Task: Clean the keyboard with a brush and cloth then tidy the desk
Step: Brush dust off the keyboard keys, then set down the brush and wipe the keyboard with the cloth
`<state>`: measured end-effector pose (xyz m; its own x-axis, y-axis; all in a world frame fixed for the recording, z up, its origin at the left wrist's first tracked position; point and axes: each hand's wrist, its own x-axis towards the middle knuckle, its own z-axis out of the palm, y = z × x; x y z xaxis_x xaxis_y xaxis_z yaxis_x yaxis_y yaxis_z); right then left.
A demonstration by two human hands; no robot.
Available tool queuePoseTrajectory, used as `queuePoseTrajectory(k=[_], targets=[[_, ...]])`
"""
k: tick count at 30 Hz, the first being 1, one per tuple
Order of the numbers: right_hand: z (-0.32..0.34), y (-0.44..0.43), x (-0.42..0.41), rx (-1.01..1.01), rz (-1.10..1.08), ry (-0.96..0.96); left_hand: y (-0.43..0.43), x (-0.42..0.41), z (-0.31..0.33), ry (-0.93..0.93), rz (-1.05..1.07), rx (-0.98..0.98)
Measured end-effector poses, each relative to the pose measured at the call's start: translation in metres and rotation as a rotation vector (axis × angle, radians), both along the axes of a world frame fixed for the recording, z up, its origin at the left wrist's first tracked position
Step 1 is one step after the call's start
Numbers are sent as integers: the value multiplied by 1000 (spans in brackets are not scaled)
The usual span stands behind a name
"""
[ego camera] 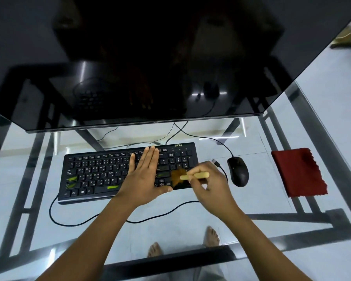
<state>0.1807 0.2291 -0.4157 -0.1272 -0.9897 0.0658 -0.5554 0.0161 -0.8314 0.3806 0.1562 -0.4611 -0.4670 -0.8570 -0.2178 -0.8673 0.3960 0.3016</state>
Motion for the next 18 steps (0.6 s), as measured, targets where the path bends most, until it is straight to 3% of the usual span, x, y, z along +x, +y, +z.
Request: queuePoseTrajectory(k=[3, 7, 12, 18], targets=[[-6, -4, -28, -34, -248, -34, -1, -8, 5, 19, -3, -17], [9, -2, -87, 38, -577, -306, -4, -34, 11, 75, -18, -49], [2, 7, -142, 21, -794, -320, -4, -110, 23, 133, -101, -30], [-34, 27, -178, 138, -781, 28, 0, -198, 21, 123, -263, -11]])
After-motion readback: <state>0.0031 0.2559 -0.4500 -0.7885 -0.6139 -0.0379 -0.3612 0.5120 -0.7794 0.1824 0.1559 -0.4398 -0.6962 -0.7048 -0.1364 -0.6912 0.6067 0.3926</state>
